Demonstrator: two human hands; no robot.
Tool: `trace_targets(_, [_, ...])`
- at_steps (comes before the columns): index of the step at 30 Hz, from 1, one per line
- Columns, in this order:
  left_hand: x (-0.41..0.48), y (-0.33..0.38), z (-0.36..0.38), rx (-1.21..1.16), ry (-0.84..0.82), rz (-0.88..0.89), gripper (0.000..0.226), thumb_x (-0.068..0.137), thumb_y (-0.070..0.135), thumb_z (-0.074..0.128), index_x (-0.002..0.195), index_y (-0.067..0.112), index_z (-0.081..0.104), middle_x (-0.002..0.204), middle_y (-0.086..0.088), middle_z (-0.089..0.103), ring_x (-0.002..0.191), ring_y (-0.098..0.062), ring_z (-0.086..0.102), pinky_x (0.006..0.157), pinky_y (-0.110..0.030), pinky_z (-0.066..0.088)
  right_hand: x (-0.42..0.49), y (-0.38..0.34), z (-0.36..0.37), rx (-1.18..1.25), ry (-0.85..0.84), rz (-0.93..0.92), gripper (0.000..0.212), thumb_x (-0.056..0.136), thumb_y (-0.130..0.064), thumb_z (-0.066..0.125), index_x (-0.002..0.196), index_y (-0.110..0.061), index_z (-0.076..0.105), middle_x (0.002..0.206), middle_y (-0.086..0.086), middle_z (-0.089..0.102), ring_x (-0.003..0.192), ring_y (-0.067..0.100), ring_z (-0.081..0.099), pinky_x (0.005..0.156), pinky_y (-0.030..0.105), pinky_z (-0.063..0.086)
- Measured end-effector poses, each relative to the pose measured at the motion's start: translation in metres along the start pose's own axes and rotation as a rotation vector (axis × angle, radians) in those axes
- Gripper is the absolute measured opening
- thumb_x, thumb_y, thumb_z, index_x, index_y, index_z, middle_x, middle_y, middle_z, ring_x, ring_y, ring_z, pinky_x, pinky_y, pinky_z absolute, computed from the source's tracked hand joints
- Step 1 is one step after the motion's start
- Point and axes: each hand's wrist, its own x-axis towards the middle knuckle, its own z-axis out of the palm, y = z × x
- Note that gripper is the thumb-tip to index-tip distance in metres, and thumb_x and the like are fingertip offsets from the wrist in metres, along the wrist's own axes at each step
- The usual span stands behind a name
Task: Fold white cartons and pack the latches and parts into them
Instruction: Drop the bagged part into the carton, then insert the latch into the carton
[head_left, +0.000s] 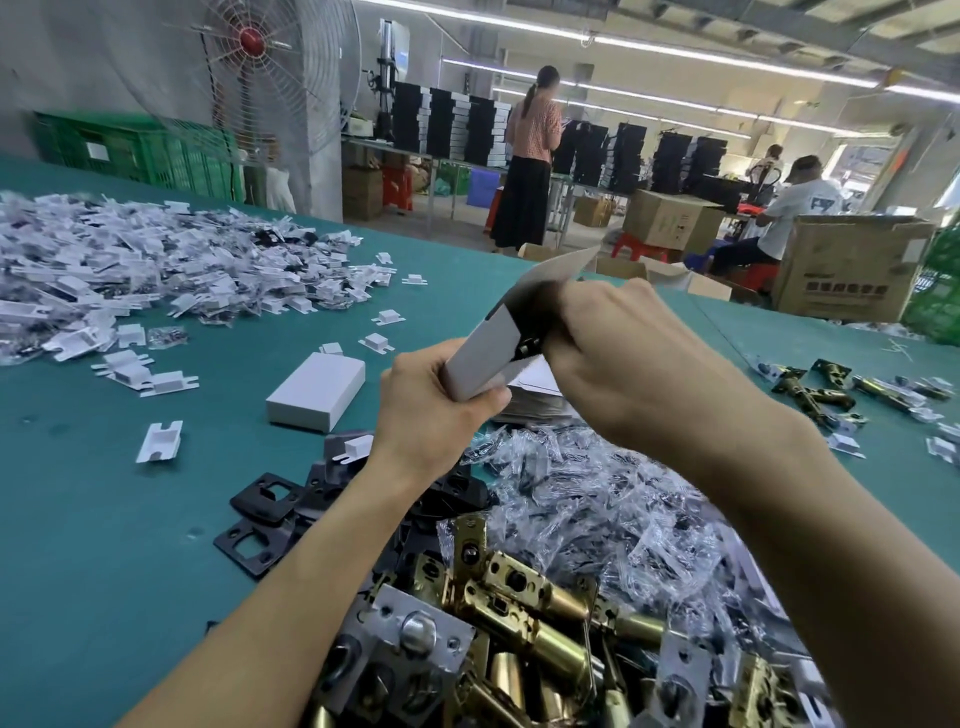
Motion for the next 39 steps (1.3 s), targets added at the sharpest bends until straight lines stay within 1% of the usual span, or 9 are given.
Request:
trace_targets(5, [0.001,-0.007,0.000,0.037,-0.054,-0.120,0.025,0.071,0.013,0.086,0.066,0.027,0.067,0.059,0.012,0.056,0.057,-0.012,0.046,0.055,-0.026,0.043,0.003,0.012,0.009,0.178,-0.075,-0.003,0.016,0.098,-0.021,0.038,0.106,-0.010,0.045,0.097,0.014,0.059,0.086,0.036,0.052,0.072,0.046,0.043])
trace_targets(9, [0.003,-0.004,-0.005,-0.088,-0.020,-0.265,0.027,0.070,0.009,0.088,0.073,0.028,0.068,0.082,-0.001,0.072,0.081,-0.028,0.070,0.077,-0.050,0.061,0.001,0.020,0.019,0.350,0.425,-0.085,0.007,0.095,-0.021,0.053,0.093,-0.015,0.057,0.086,-0.004,0.062,0.067,0.010,0.052,0.061,0.036,0.043])
trace_targets(11, [0.005,-0.003,-0.009,-0.187,0.016,-0.329,0.028,0.068,0.007,0.089,0.078,0.025,0.070,0.088,-0.005,0.074,0.089,-0.034,0.073,0.080,-0.053,0.060,-0.001,0.026,0.029,0.407,0.542,-0.029,0.007,0.091,-0.021,0.054,0.088,-0.016,0.057,0.080,-0.006,0.062,0.068,0.016,0.056,0.062,0.044,0.048])
trace_targets(15, [0.011,-0.005,-0.016,-0.294,0.061,-0.372,0.030,0.068,0.004,0.088,0.090,0.016,0.073,0.092,-0.005,0.076,0.086,-0.027,0.075,0.073,-0.036,0.063,0.004,0.034,0.069,0.273,0.005,0.112,0.008,0.093,-0.026,0.056,0.094,-0.021,0.063,0.091,0.002,0.068,0.086,0.027,0.063,0.079,0.046,0.054])
trace_targets(18, [0.012,-0.005,-0.015,-0.319,0.064,-0.374,0.025,0.073,0.003,0.085,0.092,0.015,0.073,0.092,-0.004,0.076,0.082,-0.021,0.075,0.067,-0.028,0.060,0.010,0.026,0.097,0.161,-0.375,-0.061,0.019,0.092,-0.027,0.062,0.109,-0.024,0.070,0.106,-0.001,0.072,0.098,0.018,0.065,0.090,0.037,0.054])
trace_targets(26, [0.011,-0.005,-0.014,-0.420,0.051,-0.414,0.021,0.081,0.011,0.081,0.097,0.017,0.069,0.095,-0.007,0.075,0.079,-0.025,0.075,0.059,-0.031,0.060,0.028,0.019,0.129,0.037,-0.639,-0.154,0.037,0.089,-0.036,0.067,0.125,-0.028,0.061,0.114,0.003,0.069,0.104,0.024,0.064,0.091,0.044,0.053])
trace_targets(31, [0.010,-0.004,-0.011,-0.422,0.066,-0.415,0.026,0.070,-0.004,0.084,0.087,0.012,0.072,0.087,-0.006,0.075,0.079,-0.022,0.073,0.064,-0.025,0.059,0.024,0.024,0.129,0.075,-0.465,-0.185,0.017,0.094,-0.013,0.047,0.099,-0.024,0.058,0.081,-0.002,0.057,0.086,0.029,0.061,0.072,0.038,0.048])
trace_targets(35, [0.010,-0.007,-0.012,-0.376,0.086,-0.413,0.026,0.066,-0.001,0.088,0.082,0.013,0.073,0.081,-0.007,0.076,0.070,-0.021,0.073,0.064,-0.026,0.060,0.016,0.032,0.110,0.251,-0.165,-0.109,0.034,0.100,-0.009,0.047,0.124,-0.026,0.064,0.101,0.002,0.071,0.085,0.018,0.067,0.079,0.040,0.054])
trace_targets(39, [0.009,-0.010,-0.013,-0.319,0.056,-0.439,0.027,0.064,0.003,0.091,0.084,0.010,0.074,0.085,-0.009,0.077,0.078,-0.031,0.075,0.075,-0.039,0.063,0.003,0.047,0.077,0.672,0.080,0.094,0.030,0.103,-0.006,0.047,0.115,-0.023,0.068,0.097,-0.005,0.064,0.060,0.007,0.069,0.048,0.026,0.057])
